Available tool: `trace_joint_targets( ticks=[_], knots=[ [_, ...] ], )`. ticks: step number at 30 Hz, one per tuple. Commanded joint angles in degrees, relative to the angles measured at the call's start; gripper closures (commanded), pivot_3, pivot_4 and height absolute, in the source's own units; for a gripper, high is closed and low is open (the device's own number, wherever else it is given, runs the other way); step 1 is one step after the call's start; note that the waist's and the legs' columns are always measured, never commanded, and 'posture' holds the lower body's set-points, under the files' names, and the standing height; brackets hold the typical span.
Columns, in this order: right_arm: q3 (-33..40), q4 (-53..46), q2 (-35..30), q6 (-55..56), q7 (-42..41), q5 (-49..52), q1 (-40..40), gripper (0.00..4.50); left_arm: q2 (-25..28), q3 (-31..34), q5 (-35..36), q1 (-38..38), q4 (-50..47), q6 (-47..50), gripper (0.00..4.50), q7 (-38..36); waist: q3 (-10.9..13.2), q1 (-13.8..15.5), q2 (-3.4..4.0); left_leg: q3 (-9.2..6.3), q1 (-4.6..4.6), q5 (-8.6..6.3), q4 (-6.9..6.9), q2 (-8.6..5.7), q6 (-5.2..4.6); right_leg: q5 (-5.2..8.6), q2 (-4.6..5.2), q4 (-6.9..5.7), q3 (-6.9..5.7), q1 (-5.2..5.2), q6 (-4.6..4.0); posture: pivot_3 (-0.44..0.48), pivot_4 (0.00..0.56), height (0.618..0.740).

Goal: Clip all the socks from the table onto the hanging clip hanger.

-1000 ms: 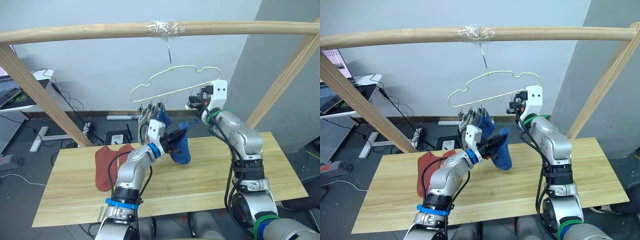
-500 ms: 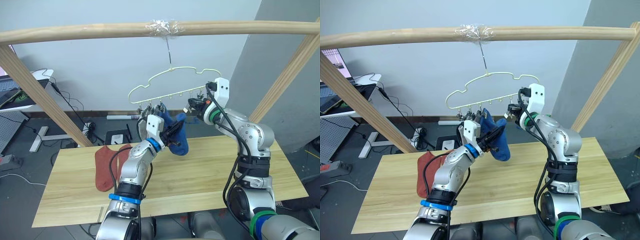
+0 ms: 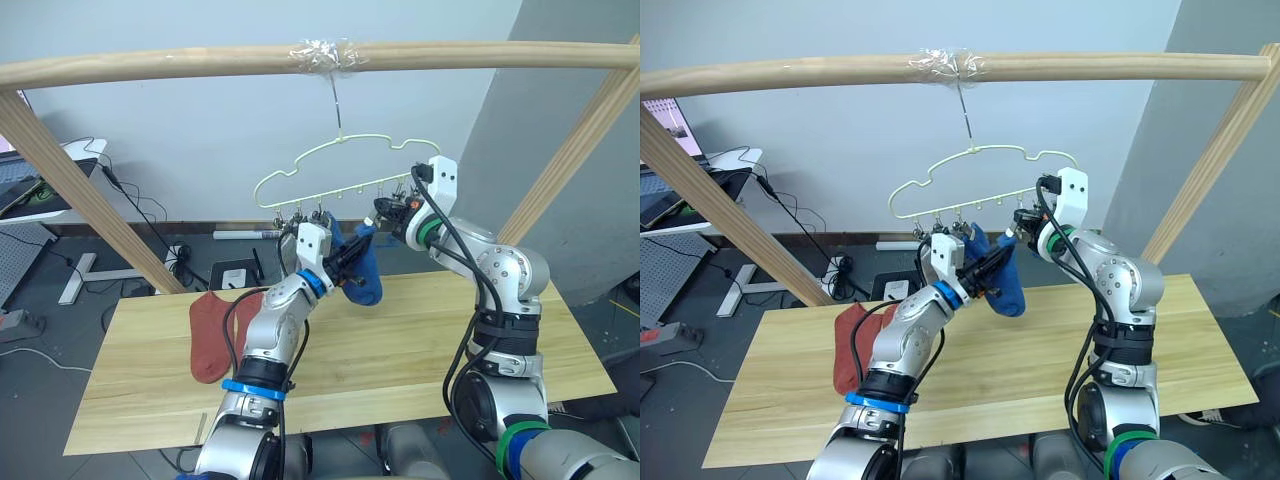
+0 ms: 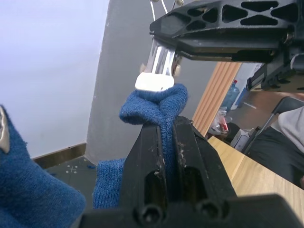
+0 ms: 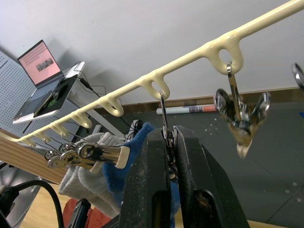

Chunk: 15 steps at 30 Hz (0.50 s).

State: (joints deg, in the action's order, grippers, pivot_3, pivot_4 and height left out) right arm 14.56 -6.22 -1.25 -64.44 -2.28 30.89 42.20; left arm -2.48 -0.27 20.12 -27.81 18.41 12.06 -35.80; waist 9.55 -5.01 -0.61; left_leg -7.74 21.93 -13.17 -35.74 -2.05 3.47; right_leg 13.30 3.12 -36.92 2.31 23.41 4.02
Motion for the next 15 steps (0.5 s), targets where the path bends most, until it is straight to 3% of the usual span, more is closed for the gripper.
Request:
trace_joint_targets(
  ticks=[1,15],
  knots=[
    [0.3,-1.5,0.1,-0.2,0.2,1.2,1.1,4.5,-0.3,-0.2,1.0,-1.0,-0.7,-0.1,4.49,-0.8,0.0,0.0,0.0,0.0,0.0,0.0,0.0,0.0,0.0,0.0,0.0,0.0,0.0,0.0,0.0,-0.11,0.135,0.74],
    [-0.3,-1.2,-0.5,-0.5,-0.6,1.3,1.3,4.5,-1.3,1.4,1.7,-4.4,0.1,-1.2,4.49,0.3,0.0,0.0,0.0,0.0,0.01,0.0,0.01,0.0,0.0,0.0,0.0,0.01,0.0,0.0,0.01,-0.105,0.132,0.74]
  ],
)
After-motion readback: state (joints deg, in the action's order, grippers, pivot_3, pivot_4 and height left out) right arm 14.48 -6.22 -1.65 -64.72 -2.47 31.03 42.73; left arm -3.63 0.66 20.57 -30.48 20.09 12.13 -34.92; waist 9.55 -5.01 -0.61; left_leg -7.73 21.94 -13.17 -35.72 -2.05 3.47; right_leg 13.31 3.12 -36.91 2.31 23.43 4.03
